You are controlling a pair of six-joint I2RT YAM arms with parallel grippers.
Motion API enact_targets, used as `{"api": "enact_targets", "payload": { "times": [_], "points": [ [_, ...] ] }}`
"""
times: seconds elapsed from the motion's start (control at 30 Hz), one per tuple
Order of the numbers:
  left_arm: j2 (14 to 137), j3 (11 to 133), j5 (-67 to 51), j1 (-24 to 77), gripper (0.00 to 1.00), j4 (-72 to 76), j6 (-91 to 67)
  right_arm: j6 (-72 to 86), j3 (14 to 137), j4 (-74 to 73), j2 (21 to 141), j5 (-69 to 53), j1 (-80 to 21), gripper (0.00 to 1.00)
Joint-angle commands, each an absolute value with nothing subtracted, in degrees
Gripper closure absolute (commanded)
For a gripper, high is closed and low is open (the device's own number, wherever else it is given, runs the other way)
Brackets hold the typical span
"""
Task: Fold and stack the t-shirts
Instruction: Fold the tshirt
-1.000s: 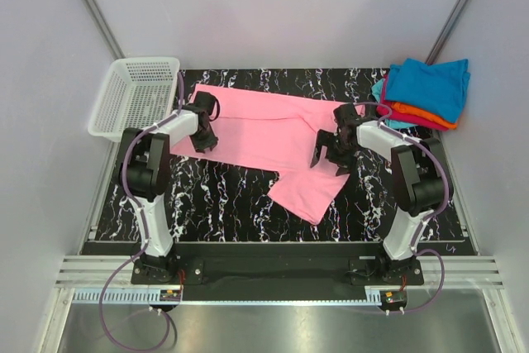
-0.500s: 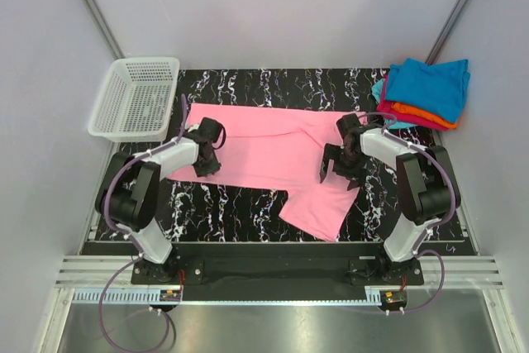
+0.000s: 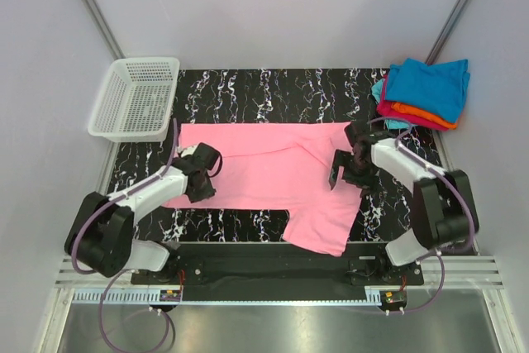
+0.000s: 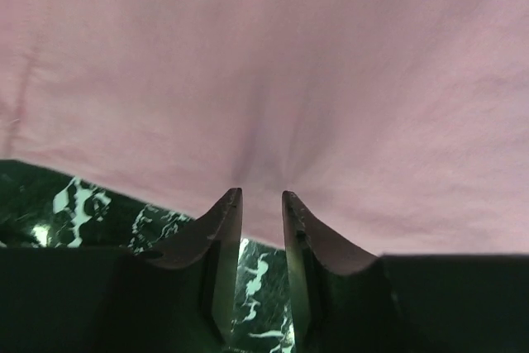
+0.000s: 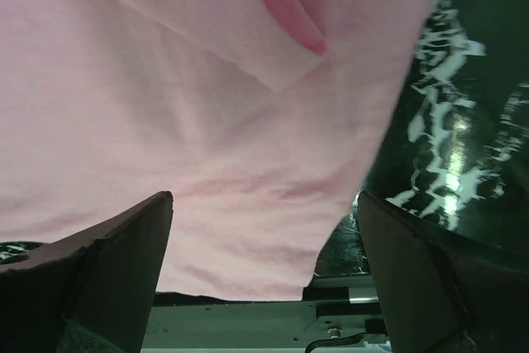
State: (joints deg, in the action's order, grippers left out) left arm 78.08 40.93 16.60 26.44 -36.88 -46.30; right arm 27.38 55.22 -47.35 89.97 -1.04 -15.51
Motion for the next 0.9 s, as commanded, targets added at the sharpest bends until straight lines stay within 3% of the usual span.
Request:
{"api": "enact_targets", "payload": {
  "times": [0.0,0.13,0.27,0.33,0.43,0.63,0.87],
  "points": [
    [71.13,46.48,18.28,26.46,0.67,-40.25,-44.4,26.55,60.11,-48.08,75.61,7.37,-15.64,0.0],
    [67.85,53.24,19.25,26.46,0.62,-39.64,-42.37,23.47,64.32,-42.55,68.82,8.52,-15.38,0.0],
    [70.91,56.6,19.6,26.46,0.61,-37.71,-40.43,18.21,68.73,-38.07,76.6,8.88,-15.47,0.02],
    [72.94,57.91,18.9,26.46,0.62,-36.48,-39.64,16.79,71.26,-34.46,81.01,9.05,-15.21,0.21],
    [77.16,59.15,17.58,26.46,0.63,-35.86,-38.76,14.6,74.52,-29.82,89.98,7.74,-14.94,0.32],
    [82.08,58.45,14.68,26.37,0.63,-32.52,-37.27,12.92,82.6,-25.84,107.54,2.2,-13.89,0.36],
    [84.9,58.45,12.66,26.37,0.64,-31.47,-36.74,14.15,87.97,-25.23,116.27,-2.02,-12.31,0.43]
  ]
}}
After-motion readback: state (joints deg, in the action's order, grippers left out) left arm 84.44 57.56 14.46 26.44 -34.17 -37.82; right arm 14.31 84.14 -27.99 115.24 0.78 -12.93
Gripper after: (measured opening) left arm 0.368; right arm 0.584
